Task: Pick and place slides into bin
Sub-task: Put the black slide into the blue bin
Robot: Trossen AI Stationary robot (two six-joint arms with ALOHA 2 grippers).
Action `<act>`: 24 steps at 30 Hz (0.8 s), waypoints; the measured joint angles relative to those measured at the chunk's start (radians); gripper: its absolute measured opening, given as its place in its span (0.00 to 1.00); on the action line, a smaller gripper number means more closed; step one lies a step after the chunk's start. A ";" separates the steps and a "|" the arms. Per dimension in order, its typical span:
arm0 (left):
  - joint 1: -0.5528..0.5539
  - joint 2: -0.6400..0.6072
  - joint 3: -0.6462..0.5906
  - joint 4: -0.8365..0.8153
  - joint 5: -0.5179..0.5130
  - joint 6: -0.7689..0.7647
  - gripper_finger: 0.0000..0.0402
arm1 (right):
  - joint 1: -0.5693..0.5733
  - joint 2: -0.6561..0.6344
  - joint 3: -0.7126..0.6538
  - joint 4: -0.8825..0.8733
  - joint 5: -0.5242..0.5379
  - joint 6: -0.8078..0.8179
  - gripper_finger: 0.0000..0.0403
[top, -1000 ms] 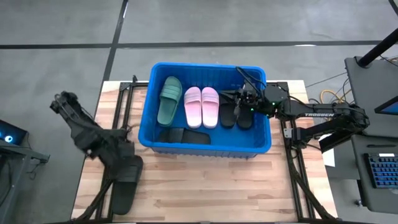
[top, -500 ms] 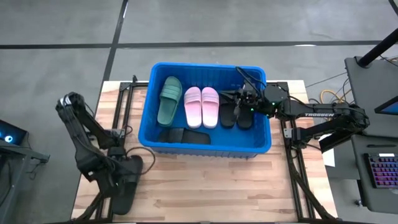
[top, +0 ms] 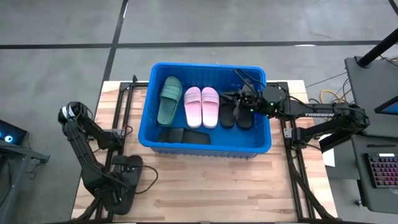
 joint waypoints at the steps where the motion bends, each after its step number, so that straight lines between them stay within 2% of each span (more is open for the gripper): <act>1: 0.000 0.012 -0.001 -0.001 -0.001 0.000 0.53 | 0.000 0.000 0.000 0.000 0.000 0.000 0.02; 9: 0.000 0.087 -0.046 0.021 0.014 -0.003 0.53 | 0.000 0.000 0.000 0.000 0.000 0.000 0.02; 17: -0.001 0.136 -0.071 0.000 0.012 -0.073 0.52 | 0.000 0.000 0.000 0.001 0.000 0.000 0.02; 20: -0.001 0.137 -0.071 0.000 0.009 -0.071 0.45 | 0.000 0.000 0.000 0.001 0.000 0.000 0.02; 24: -0.001 0.116 -0.072 -0.002 0.009 -0.070 0.28 | 0.000 0.000 0.000 0.001 0.000 0.000 0.02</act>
